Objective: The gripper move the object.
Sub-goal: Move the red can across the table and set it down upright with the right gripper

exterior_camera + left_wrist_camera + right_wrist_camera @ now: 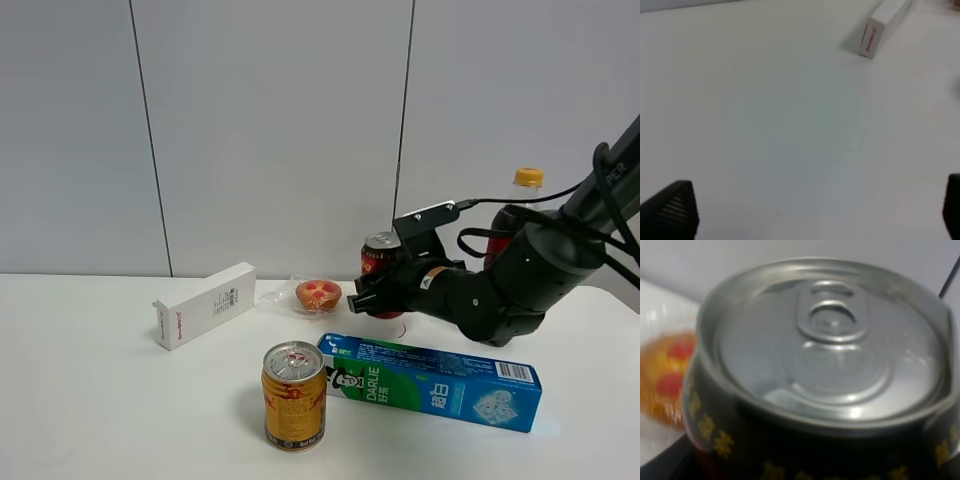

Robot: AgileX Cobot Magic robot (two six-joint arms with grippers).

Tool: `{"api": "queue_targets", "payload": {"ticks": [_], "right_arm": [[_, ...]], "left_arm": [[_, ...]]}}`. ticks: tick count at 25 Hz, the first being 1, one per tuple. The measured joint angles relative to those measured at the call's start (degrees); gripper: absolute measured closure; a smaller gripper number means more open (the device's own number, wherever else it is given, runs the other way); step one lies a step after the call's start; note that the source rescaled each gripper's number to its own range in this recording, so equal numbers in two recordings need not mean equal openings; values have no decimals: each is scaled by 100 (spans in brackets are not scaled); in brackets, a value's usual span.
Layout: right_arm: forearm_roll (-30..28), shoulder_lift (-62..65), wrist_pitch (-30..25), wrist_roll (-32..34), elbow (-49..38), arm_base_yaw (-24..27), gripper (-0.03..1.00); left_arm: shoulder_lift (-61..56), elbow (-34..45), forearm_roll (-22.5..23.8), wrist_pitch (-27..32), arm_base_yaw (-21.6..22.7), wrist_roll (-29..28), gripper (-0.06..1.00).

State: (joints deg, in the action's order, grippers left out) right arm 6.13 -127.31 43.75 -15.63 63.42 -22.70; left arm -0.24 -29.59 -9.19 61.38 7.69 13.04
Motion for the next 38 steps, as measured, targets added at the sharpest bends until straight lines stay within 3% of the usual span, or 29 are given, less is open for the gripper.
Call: {"api": "queue_targets", "payload": {"ticks": [8, 13, 18, 23, 34, 38], "right_arm": [[-134, 558, -518, 0, -5, 0, 97], [-699, 1040, -1005, 99, -5, -136, 97], [-1300, 1465, -1429, 799, -5, -496, 97], [-1377, 1638, -1640, 1377, -5, -928, 97], [-1443, 1638, -1808, 1464, -5, -1906, 97], [-1618, 1638, -2349, 1467, 318, -1951, 97]], "left_arm": [[0, 0, 0, 0, 0, 0, -6], [0, 0, 0, 0, 0, 0, -6], [0, 0, 0, 0, 0, 0, -6], [0, 0, 4, 0, 0, 0, -6], [0, 0, 4, 0, 0, 0, -6], [0, 0, 4, 0, 0, 0, -6]]}}
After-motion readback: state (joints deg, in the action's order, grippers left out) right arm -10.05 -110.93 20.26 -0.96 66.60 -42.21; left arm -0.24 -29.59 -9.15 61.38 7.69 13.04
